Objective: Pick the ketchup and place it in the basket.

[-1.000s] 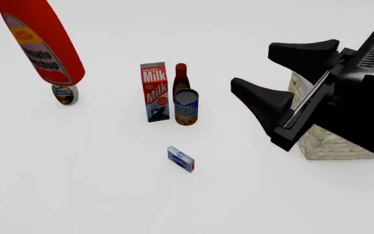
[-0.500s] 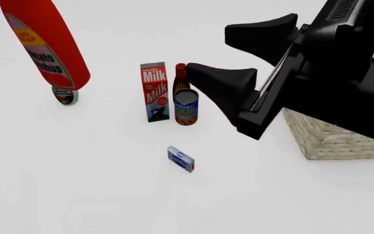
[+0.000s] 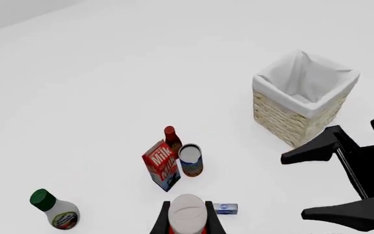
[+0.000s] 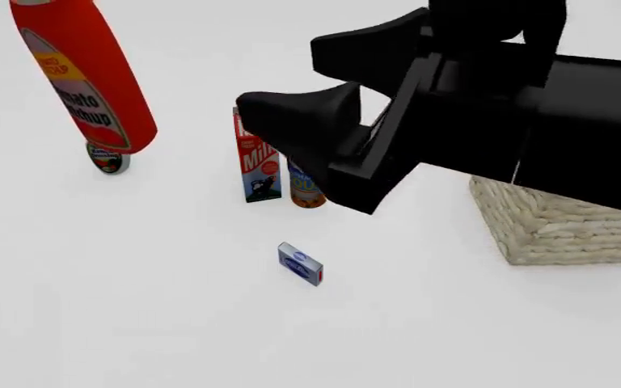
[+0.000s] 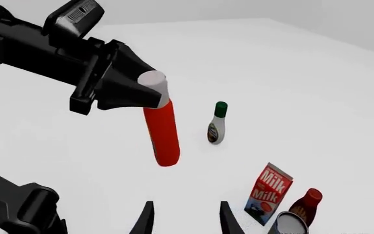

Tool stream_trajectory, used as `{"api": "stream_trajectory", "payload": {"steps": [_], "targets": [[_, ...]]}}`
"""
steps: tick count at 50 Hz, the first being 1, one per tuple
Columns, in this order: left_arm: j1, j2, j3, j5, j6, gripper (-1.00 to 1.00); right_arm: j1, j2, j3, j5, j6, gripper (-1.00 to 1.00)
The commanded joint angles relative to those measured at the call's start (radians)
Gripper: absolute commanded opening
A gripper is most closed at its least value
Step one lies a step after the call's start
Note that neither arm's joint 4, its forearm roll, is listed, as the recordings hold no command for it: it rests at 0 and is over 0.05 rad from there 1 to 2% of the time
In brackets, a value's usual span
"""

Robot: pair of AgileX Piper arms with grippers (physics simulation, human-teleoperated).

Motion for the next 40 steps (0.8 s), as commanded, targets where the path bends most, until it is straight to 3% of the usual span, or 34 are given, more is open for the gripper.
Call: {"api": "stream_trajectory", "payload": {"steps": [1,14,40], "targets": [[-0.006,-0.004,-0.007,0.005,0.019,-1.0,0.017,0.074,-0.057,0.042,0.0,1.0],[-0.012,-0.008,-0.024,0.03,0.015,-1.0,0.016,0.159,-0.133,0.084,-0.037,1.0],[-0.024,-0.007,-0.026,0.047,0.006,-1.0,0.056,0.237,-0.214,0.114,-0.05,1.0]]}}
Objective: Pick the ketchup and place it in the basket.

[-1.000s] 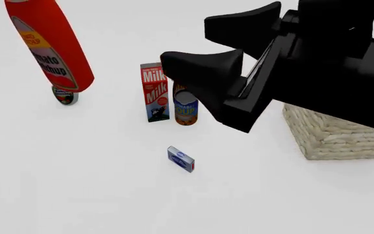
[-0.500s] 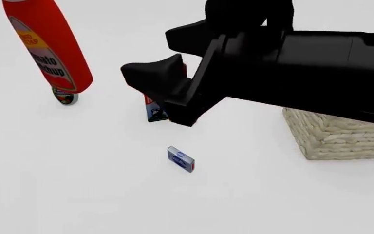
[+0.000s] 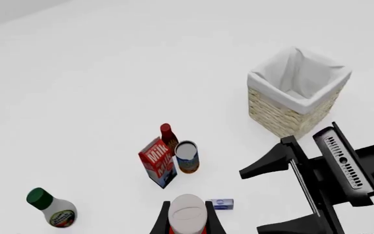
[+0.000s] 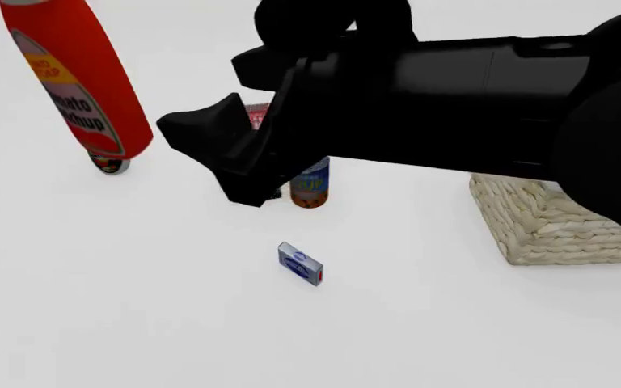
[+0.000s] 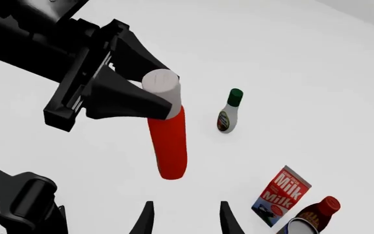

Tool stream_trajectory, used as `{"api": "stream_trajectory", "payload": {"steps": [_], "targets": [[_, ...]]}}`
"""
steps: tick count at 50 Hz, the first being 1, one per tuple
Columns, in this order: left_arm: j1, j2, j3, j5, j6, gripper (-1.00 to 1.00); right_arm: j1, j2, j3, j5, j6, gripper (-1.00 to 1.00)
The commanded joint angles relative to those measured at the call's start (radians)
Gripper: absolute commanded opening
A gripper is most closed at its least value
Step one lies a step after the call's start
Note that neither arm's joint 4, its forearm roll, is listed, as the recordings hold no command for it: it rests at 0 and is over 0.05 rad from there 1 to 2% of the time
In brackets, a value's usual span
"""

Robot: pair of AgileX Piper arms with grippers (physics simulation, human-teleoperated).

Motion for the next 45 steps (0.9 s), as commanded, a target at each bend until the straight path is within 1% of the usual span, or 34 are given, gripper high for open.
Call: {"api": "stream_trajectory", "payload": {"steps": [1,4,13,30,36,45], "targets": [[-0.006,-0.002,-0.002,0.003,0.009,-1.0,0.019,0.032,-0.035,0.014,-0.005,1.0],[-0.006,-0.004,0.001,0.001,0.006,-1.0,0.027,0.035,-0.043,0.021,-0.001,1.0],[-0.017,-0.007,-0.003,0.008,-0.001,-1.0,0.035,0.056,-0.08,0.046,-0.017,1.0],[-0.046,-0.02,-0.017,0.045,-0.026,-1.0,0.049,0.078,-0.115,0.056,-0.028,1.0],[-0.043,-0.026,-0.018,0.052,-0.028,-1.0,0.052,0.086,-0.127,0.062,-0.039,1.0],[-0.044,-0.035,-0.021,0.065,-0.035,-1.0,0.061,0.09,-0.142,0.07,-0.043,1.0]]}}
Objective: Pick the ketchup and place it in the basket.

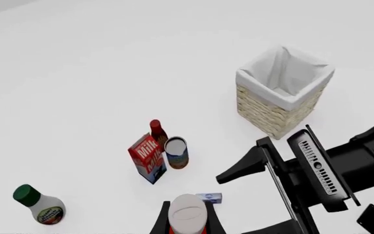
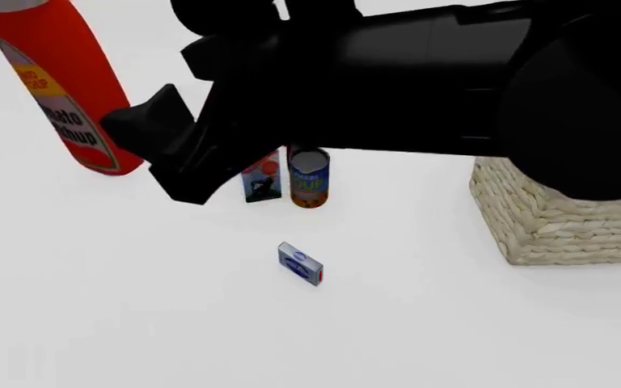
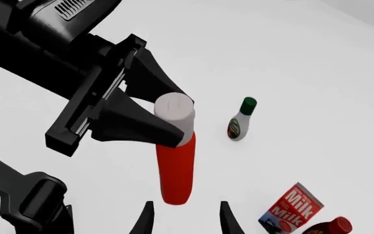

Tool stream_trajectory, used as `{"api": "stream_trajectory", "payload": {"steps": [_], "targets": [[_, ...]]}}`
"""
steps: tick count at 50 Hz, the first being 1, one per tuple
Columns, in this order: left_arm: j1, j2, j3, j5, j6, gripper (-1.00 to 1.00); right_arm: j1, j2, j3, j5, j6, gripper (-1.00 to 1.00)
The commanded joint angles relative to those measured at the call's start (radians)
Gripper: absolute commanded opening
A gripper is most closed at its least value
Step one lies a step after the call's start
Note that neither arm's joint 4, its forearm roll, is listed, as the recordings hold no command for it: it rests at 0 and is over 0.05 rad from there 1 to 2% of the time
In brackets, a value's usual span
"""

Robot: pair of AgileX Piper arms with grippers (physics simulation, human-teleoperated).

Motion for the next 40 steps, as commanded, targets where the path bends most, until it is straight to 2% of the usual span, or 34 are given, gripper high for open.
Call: {"api": "stream_trajectory", "payload": {"steps": [1,40], "targets": [[-0.002,-0.013,-0.007,0.014,0.005,-1.0,0.013,0.009,-0.022,0.01,-0.008,1.0],[-0.046,-0.022,-0.043,0.073,-0.031,-1.0,0.041,0.039,-0.061,0.014,-0.002,1.0]]}}
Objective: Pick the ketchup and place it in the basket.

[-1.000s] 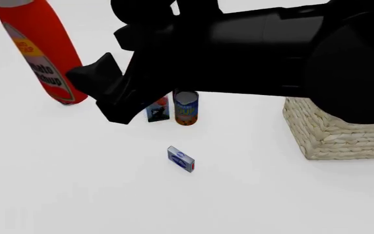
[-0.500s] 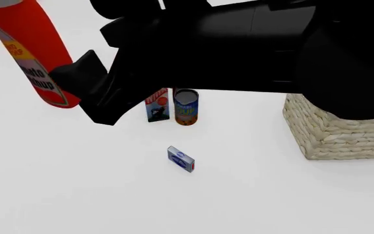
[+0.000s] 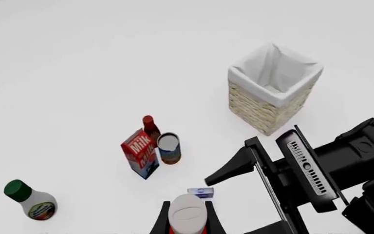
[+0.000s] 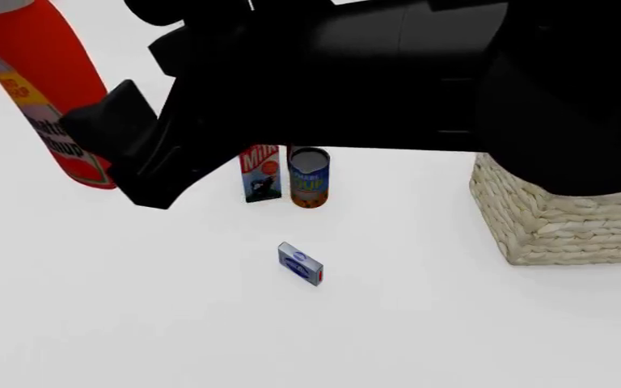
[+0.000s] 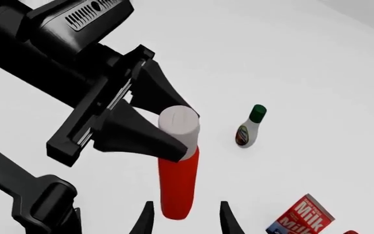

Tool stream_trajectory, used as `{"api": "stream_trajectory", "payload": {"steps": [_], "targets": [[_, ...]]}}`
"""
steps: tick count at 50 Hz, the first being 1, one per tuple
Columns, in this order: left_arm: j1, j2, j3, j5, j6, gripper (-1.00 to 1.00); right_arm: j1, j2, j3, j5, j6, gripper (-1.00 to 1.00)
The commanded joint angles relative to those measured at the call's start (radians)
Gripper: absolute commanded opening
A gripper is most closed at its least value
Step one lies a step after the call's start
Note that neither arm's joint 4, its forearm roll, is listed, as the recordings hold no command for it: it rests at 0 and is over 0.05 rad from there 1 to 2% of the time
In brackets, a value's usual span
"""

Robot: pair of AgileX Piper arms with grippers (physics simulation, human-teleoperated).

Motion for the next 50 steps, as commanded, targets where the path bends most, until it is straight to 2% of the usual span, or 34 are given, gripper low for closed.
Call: {"api": "stream_trajectory", "payload": {"steps": [1,32,42,50], "targets": [[-0.018,-0.004,-0.022,0.019,0.0,-1.0,0.004,0.007,-0.008,-0.001,0.001,1.0],[-0.085,0.006,-0.048,0.044,-0.047,-1.0,0.028,0.004,-0.025,0.003,0.016,1.0],[-0.137,0.021,-0.066,0.063,-0.1,-1.0,0.032,0.002,-0.023,0.001,0.02,1.0],[-0.149,0.025,-0.085,0.076,-0.108,-1.0,0.033,0.003,-0.024,0.0,0.021,1.0]]}}
